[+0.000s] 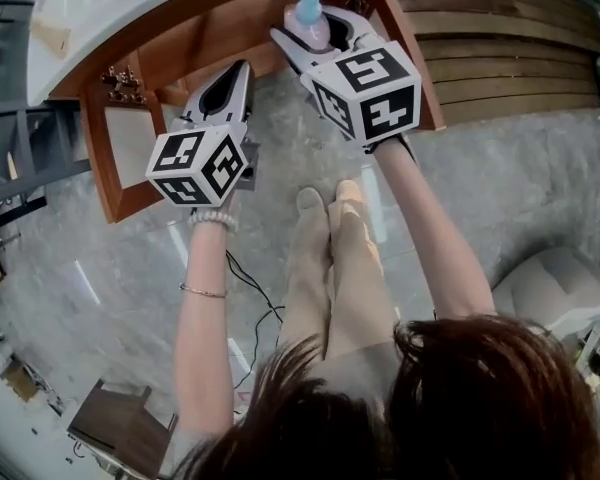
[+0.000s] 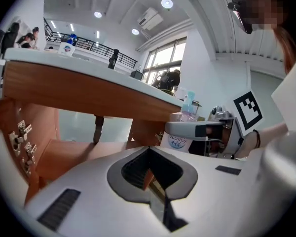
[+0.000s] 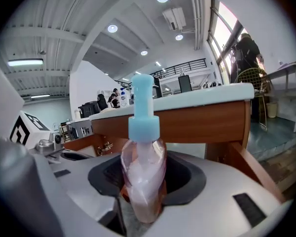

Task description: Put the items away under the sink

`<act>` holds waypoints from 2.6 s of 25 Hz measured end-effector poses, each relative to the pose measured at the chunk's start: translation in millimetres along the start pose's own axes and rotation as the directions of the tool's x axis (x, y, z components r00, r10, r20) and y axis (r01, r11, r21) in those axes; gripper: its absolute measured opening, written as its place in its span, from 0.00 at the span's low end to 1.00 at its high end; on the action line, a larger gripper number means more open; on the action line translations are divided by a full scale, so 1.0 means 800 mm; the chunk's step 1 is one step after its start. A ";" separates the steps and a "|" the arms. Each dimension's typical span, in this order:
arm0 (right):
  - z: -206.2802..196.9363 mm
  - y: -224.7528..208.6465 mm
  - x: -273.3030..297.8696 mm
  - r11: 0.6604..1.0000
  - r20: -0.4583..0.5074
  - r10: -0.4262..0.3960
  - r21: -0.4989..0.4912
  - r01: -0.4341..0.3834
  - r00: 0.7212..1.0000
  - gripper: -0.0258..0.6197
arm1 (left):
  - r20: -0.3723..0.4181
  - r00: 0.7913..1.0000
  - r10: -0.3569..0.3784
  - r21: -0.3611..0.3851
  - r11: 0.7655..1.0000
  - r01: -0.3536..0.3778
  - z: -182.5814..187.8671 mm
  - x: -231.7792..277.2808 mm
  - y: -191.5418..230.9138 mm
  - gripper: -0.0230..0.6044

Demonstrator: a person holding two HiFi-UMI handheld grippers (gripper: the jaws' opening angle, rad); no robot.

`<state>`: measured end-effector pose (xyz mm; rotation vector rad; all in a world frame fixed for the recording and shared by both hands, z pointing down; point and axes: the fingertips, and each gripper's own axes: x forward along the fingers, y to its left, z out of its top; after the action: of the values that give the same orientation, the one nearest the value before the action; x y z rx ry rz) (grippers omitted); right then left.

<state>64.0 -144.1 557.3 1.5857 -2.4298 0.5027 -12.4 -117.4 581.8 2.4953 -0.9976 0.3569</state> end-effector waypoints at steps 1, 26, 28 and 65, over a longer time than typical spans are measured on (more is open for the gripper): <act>-0.008 -0.003 0.005 1.000 0.000 -0.006 0.005 0.006 1.000 0.35 | -0.004 1.000 -0.002 0.003 1.000 0.002 -0.007 0.002 0.004 0.04; -0.114 -0.109 0.137 0.991 0.052 -0.120 -0.055 0.123 0.991 0.35 | 0.097 0.995 -0.032 0.017 0.999 0.031 -0.083 0.145 0.079 0.04; -0.116 -0.115 0.146 0.989 0.058 -0.131 -0.059 0.135 0.990 0.35 | 0.103 0.994 -0.032 0.020 0.999 0.030 -0.084 0.153 0.084 0.04; -0.123 -0.151 0.197 0.978 0.125 -0.167 -0.105 0.181 0.978 0.35 | 0.144 0.989 -0.013 0.033 0.999 0.008 -0.086 0.196 0.115 0.04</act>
<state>108.1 -284.4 722.9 1.8018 -2.3222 0.2407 29.1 -237.3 729.2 2.5846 -1.0415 0.1921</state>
